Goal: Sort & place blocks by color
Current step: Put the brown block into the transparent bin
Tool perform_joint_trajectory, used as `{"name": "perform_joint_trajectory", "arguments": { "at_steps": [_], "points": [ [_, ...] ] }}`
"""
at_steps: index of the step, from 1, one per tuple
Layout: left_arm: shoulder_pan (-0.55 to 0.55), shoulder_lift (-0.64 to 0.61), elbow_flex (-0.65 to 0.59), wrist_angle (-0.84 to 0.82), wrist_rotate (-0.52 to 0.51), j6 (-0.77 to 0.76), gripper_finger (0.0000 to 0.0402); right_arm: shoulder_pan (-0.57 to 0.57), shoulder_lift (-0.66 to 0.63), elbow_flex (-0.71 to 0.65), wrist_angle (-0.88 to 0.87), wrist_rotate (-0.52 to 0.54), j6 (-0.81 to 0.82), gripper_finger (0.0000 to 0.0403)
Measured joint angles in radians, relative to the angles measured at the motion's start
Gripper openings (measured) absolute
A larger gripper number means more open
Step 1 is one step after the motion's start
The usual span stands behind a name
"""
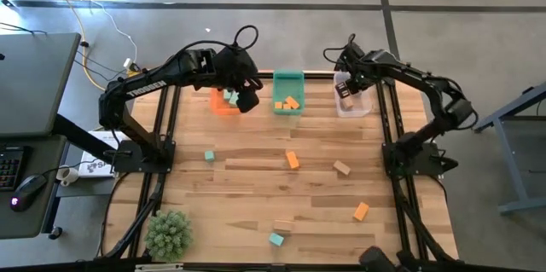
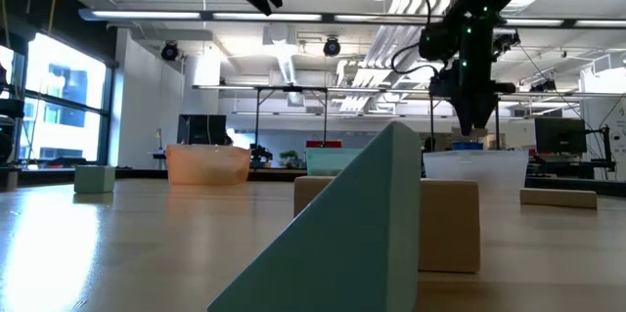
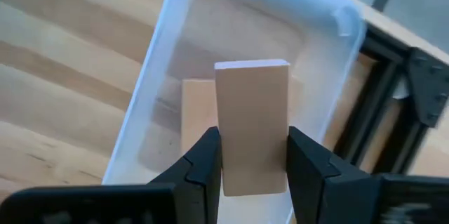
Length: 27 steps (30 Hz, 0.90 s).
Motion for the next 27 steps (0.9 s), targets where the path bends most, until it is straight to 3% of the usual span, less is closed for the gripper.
{"name": "perform_joint_trajectory", "arguments": {
  "at_steps": [11,25,27],
  "points": [
    [-0.019,0.001,-0.056,-0.077,0.141,-0.097,0.0227,-0.045,0.141,0.0,0.012,-0.066,-0.139,0.0095],
    [-0.139,0.001,-0.326,-0.098,0.18,-0.214,0.0227,-0.045,0.205,0.0,0.022,-0.083,-0.268,0.0095],
    [-0.158,0.001,-0.356,-0.099,0.182,-0.236,0.0227,-0.045,0.205,0.0,0.021,-0.082,-0.287,0.0118]
  ]
}}
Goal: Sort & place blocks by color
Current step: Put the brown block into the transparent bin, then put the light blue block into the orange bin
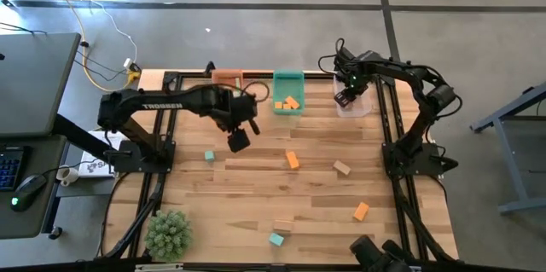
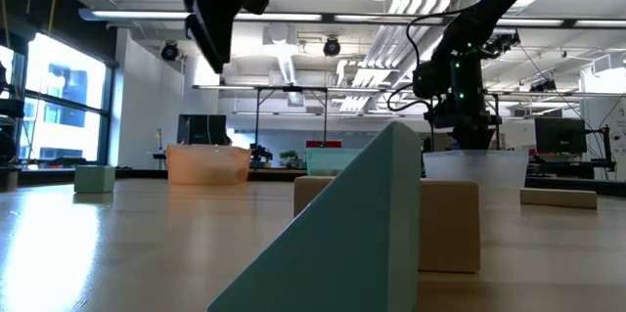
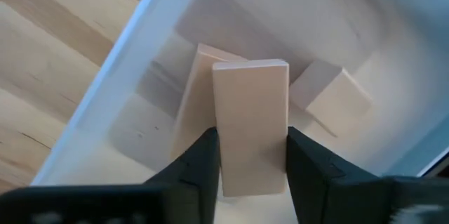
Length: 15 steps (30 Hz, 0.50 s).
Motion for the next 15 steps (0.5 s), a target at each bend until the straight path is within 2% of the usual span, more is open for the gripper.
{"name": "perform_joint_trajectory", "arguments": {
  "at_steps": [4,6,9,15],
  "points": [
    [-0.035,0.0,-0.061,-0.003,0.004,-0.011,0.0227,0.0,0.0,0.0,0.001,0.0,-0.029,0.02],
    [-0.046,0.0,-0.089,-0.005,0.019,-0.027,0.0227,0.0,0.0,0.0,0.0,0.0,-0.037,0.0228],
    [-0.061,0.0,-0.131,-0.008,0.03,-0.057,0.0227,0.0,-0.008,0.0,0.0,0.0,-0.054,0.0243],
    [-0.086,-0.002,-0.205,-0.011,0.029,-0.055,0.0227,0.0,-0.064,0.0,-0.004,0.0,-0.08,0.0248]
  ]
}}
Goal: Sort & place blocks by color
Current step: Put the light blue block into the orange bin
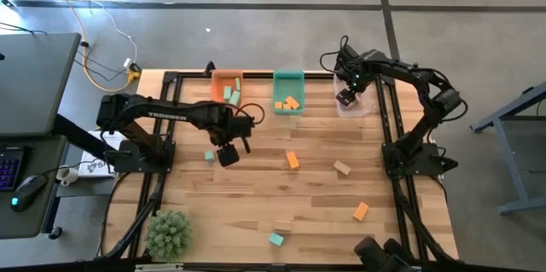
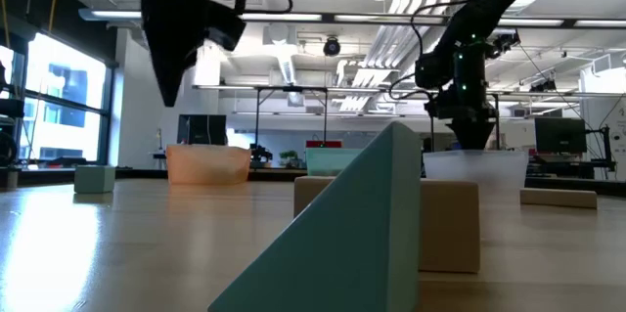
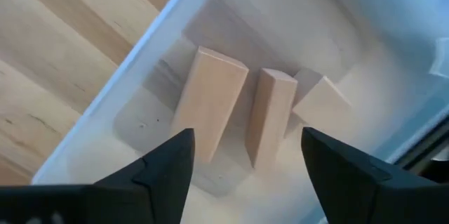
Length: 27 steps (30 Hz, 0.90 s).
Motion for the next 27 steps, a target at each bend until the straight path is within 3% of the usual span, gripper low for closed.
{"name": "perform_joint_trajectory", "arguments": {
  "at_steps": [17,27],
  "points": [
    [-0.063,-0.244,-0.294,0.133,-0.006,0.019,0.0227,0.0,-0.113,0.0,0.037,-0.001,0.024,0.025],
    [-0.038,-0.275,-0.426,0.2,-0.003,0.069,0.0227,0.0,-0.113,0.0,0.033,-0.011,0.08,0.025]
  ]
}}
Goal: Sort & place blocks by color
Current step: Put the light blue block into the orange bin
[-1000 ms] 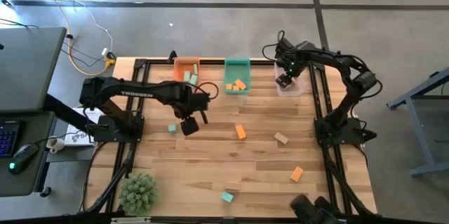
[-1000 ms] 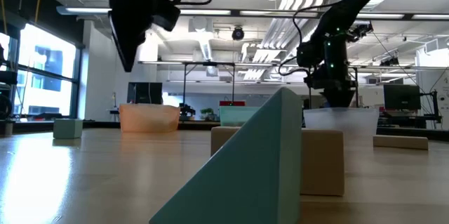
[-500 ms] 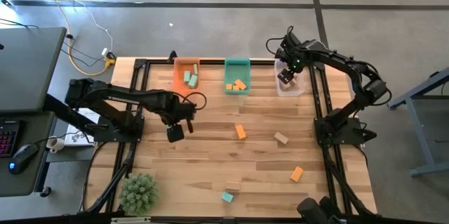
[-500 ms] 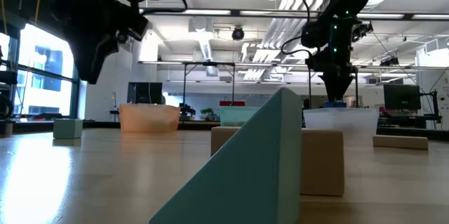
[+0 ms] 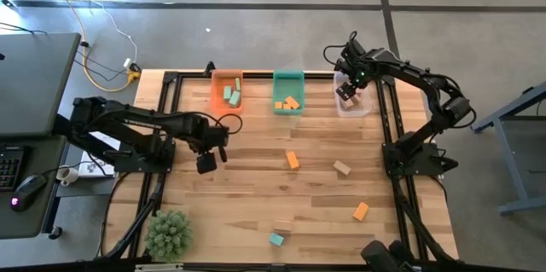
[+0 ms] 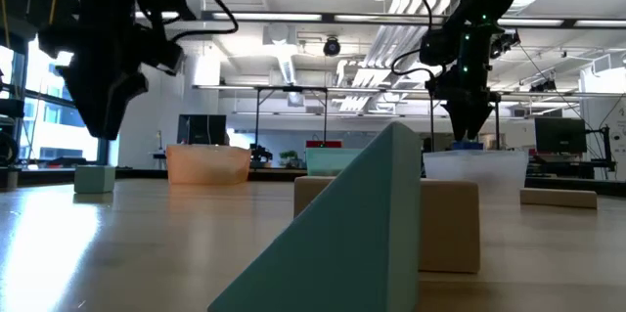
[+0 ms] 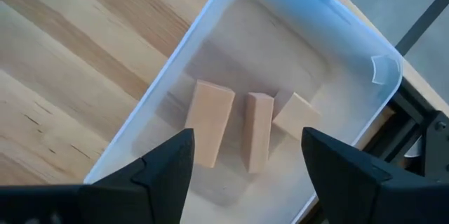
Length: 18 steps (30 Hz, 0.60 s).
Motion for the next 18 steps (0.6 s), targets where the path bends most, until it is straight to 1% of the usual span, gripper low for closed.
{"name": "perform_joint_trajectory", "arguments": {
  "at_steps": [5,11,15,18],
  "points": [
    [0.014,0.0,-0.033,0.041,0.008,0.023,0.0227,0.0,0.0,0.0,-0.007,-0.04,0.034,0.025],
    [0.046,0.01,-0.049,0.053,0.006,0.098,0.0227,0.0,-0.001,0.0,-0.007,-0.042,0.074,0.025],
    [0.073,0.01,-0.073,0.087,0.055,0.11,0.0227,0.0,-0.011,0.0,-0.011,-0.042,0.076,0.025],
    [0.087,0.01,-0.075,0.092,0.057,0.11,0.0227,0.0,-0.027,0.0,-0.009,-0.039,0.077,0.025]
  ]
}}
